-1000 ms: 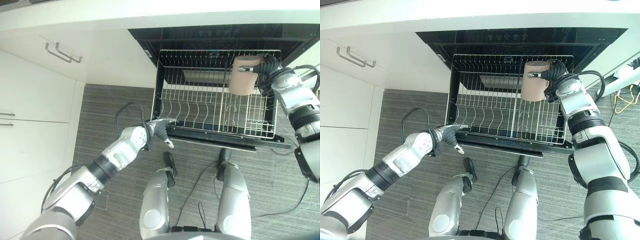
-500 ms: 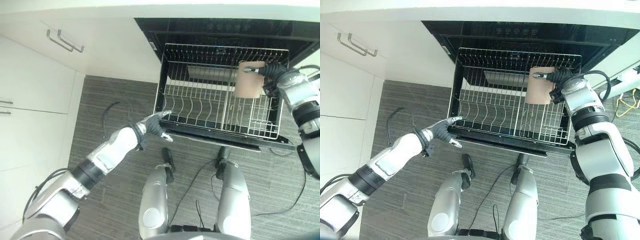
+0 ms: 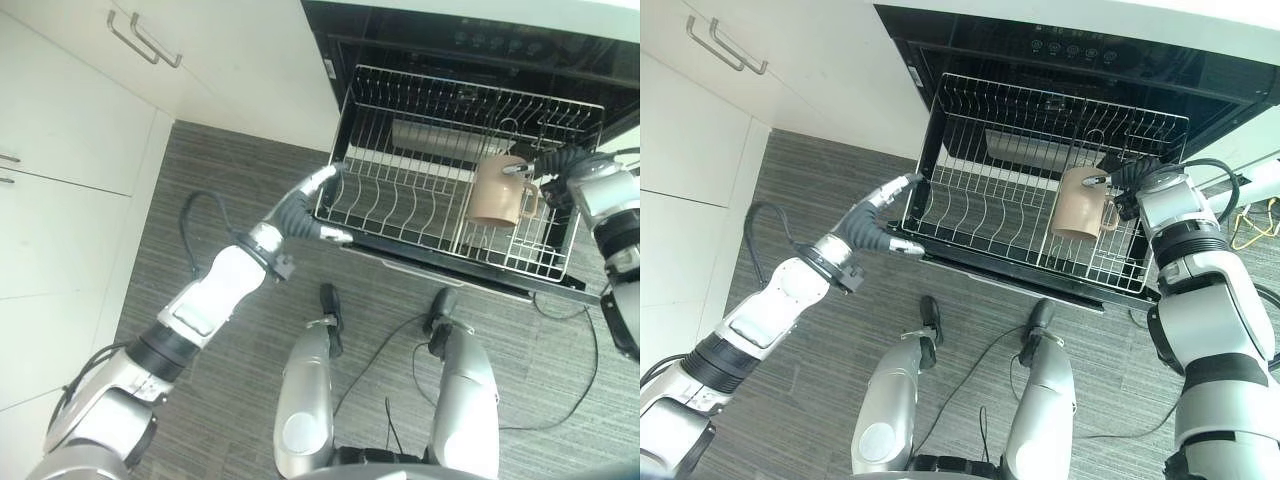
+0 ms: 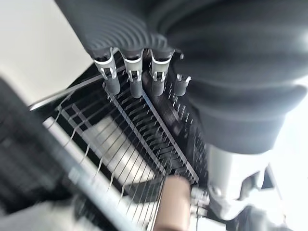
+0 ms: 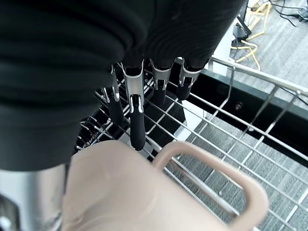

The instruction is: Place the dishes in the dishwasher.

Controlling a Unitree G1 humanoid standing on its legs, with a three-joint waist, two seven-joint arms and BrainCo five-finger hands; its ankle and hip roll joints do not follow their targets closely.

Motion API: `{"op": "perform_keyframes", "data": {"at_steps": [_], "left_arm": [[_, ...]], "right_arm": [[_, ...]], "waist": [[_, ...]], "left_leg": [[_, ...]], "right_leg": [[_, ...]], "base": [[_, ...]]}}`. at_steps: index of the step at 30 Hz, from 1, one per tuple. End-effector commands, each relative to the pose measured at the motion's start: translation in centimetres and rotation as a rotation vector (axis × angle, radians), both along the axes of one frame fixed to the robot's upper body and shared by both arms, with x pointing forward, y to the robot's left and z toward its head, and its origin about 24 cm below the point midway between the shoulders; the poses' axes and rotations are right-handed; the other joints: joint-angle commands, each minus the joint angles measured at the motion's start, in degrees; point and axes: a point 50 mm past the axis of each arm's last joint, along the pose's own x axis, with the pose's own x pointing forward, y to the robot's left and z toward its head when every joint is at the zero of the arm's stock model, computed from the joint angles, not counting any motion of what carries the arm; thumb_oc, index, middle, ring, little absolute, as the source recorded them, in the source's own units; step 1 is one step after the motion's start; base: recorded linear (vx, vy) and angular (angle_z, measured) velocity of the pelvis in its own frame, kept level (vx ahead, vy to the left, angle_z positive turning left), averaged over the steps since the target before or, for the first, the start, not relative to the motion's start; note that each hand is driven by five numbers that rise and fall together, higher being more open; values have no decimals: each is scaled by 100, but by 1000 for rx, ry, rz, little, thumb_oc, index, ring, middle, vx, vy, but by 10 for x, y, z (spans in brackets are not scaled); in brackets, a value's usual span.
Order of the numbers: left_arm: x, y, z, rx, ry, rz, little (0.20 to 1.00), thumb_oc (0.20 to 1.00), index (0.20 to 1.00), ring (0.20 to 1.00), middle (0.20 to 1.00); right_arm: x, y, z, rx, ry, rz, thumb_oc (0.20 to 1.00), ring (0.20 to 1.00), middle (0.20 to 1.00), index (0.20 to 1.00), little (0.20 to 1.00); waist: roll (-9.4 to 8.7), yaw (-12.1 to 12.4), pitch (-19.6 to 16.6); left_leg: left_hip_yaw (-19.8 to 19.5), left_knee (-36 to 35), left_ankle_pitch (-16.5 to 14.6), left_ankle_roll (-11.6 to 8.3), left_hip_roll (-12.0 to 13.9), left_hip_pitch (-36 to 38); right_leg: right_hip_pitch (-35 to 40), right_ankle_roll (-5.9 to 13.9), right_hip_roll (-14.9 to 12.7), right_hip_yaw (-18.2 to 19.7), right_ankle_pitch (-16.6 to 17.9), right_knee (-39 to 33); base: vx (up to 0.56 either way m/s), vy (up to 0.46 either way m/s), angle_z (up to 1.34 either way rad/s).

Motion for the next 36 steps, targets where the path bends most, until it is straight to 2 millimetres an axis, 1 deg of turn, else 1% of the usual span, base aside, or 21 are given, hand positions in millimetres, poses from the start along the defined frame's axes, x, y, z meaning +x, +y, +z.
{"op": "perform_keyframes", "data": {"at_steps": [1, 4, 7, 10, 11, 13, 15, 18, 21, 23, 25, 28, 29, 31, 32, 33, 34, 35, 36], "left_arm": [[-18, -6, 33, -145, -180, -70, 1000, 1000, 1000, 1000, 1000], [-24, 1, 42, -215, -252, -45, 1000, 1000, 1000, 1000, 1000], [-31, 11, 50, -286, -318, -6, 1000, 1000, 1000, 1000, 1000], [-40, 23, 58, -422, -389, 37, 1000, 1000, 1000, 1000, 1000], [-42, 26, 60, -450, -415, 50, 1000, 1000, 1000, 1000, 1000], [-51, 33, 68, -519, -506, 63, 1000, 1000, 1000, 1000, 1000], [-59, 36, 71, -570, -564, 62, 1000, 1000, 1000, 1000, 1000], [-73, 41, 73, -637, -669, 88, 1000, 1000, 1000, 1000, 1000], [-85, 47, 71, -684, -730, 106, 1000, 1000, 1000, 1000, 1000], [-93, 54, 68, -696, -759, 115, 1000, 1000, 1000, 1000, 1000], [-101, 59, 67, -693, -772, 110, 1000, 1000, 1000, 1000, 1000], [-104, 62, 65, -674, -745, 87, 1000, 1000, 1000, 1000, 1000], [-101, 58, 62, -651, -689, 57, 1000, 1000, 1000, 1000, 1000], [-100, 56, 59, -637, -654, 39, 1000, 1000, 1000, 1000, 1000], [-100, 57, 57, -635, -634, 37, 1000, 1000, 1000, 1000, 1000], [-101, 58, 56, -630, -627, 36, 1000, 1000, 1000, 1000, 1000], [-101, 59, 54, -619, -618, 46, 1000, 1000, 1000, 1000, 1000], [-101, 60, 53, -609, -613, 56, 1000, 1000, 1000, 1000, 1000], [-99, 62, 52, -601, -600, 64, 1000, 1000, 1000, 1000, 1000]], "right_arm": [[-10, -19, 22, -54, -100, -75, 1000, 1000, 1000, 1000, 1000], [-16, -13, 33, -50, -224, -64, 1000, 1000, 1000, 1000, 1000], [-27, 2, 36, 52, -364, -6, 1000, 1000, 1000, 1000, 1000], [-48, 17, 27, 94, -499, 49, 1000, 1000, 1000, 1000, 1000], [-52, 21, 24, 98, -517, 67, 1000, 1000, 1000, 1000, 1000], [-66, 42, 15, 166, -559, 189, 1000, 1000, 1000, 1000, 1000], [-78, 49, 3, 209, -593, 230, 1000, 1000, 1000, 1000, 1000], [-97, 61, -4, 233, -659, 331, 1000, 1000, 1000, 1000, 1000], [-113, 63, -7, 267, -708, 376, 1000, 1000, 1000, 1000, 1000], [-126, 61, -5, 260, -750, 416, 1000, 1000, 1000, 1000, 1000], [-139, 55, 0, 251, -829, 426, 1000, 1000, 1000, 1000, 1000], [-151, 49, 2, 256, -902, 406, 1000, 1000, 1000, 1000, 1000], [-158, 48, -3, 251, -923, 382, 1000, 1000, 1000, 1000, 1000], [-164, 48, -9, 249, -926, 357, 1000, 1000, 1000, 1000, 1000], [-167, 49, -12, 251, -921, 365, 1000, 1000, 1000, 1000, 1000], [-167, 50, -14, 254, -910, 377, 1000, 1000, 1000, 1000, 1000], [-167, 51, -15, 252, -899, 397, 1000, 1000, 1000, 1000, 1000], [-166, 52, -16, 258, -888, 413, 1000, 1000, 1000, 1000, 1000], [-167, 50, -16, 259, -877, 421, 1000, 1000, 1000, 1000, 1000]], "waist": [[2, 5, -89], [-74, -99, -89], [-159, -226, -89], [-265, -389, -89], [-285, -417, -89], [-390, -514, -89], [-483, -606, -89], [-579, -723, -123], [-651, -786, -290], [-677, -828, -494], [-714, -869, -758], [-739, -895, -1141], [-740, -925, -1464], [-739, -937, -1701], [-758, -941, -1810], [-756, -909, -1848], [-716, -847, -1879], [-678, -808, -1913], [-679, -859, -1959]], "left_leg": [[-12, -167, -87, -138, 280, -99], [41, -132, -118, -136, 323, -63], [112, -138, -141, -131, 355, -1], [197, -124, -187, -113, 384, 54], [212, -123, -194, -108, 389, 68], [275, -134, -216, -106, 410, 131], [338, -151, -239, -112, 433, 239], [434, -217, -278, -110, 461, 480], [562, -378, -308, -119, 459, 817], [654, -607, -309, -109, 405, 1173], [720, -859, -323, -77, 289, 1581], [760, -1232, -302, -16, 72, 2049], [731, -1621, -207, 63, -88, 2370], [715, -2046, -38, 100, -196, 2599], [805, -2303, -11, 116, -208, 2816], [976, -2492, 60, 110, -163, 2950], [1184, -2499, 80, 99, -52, 3045], [1287, -2499, 128, 100, 18, 3066], [1350, -2500, 148, 135, 12, 3052]], "right_leg": [[43, 341, -164, 61, -764, 219], [69, 349, -127, 87, -791, 247], [91, 360, -66, 147, -819, 261], [112, 371, 3, 220, -870, 294], [116, 375, 15, 236, -880, 304], [148, 383, 64, 280, -901, 304], [267, 369, 125, 291, -912, 232], [510, 356, 235, 322, -907, 79], [860, 357, 332, 309, -836, -266], [1252, 381, 388, 303, -729, -678], [1730, 427, 440, 342, -592, -1129], [2274, 535, 437, 372, -409, -1652], [2541, 718, 348, 438, -157, -1941], [2690, 846, 227, 487, 238, -2277], [2689, 941, 85, 372, 665, -2247], [2693, 977, 60, 216, 719, -2166], [2776, 935, 74, -135, 505, -1915], [2837, 837, 248, -308, 164, -1686], [2859, 689, 677, -238, -213, -1435]], "base": [[0, 0, 0], [0, 0, 0], [30, 38, -7], [28, 40, -13], [13, 30, -15], [6, 17, -12], [12, 21, -7], [29, 42, -13], [54, 56, -13], [98, 124, -21], [109, 159, -12], [142, 239, 3], [216, 317, 14], [170, 253, 15], [39, 203, 8], [-10, 221, -18], [-75, 182, -54], [-96, 146, -82], [-75, 66, -94]]}}
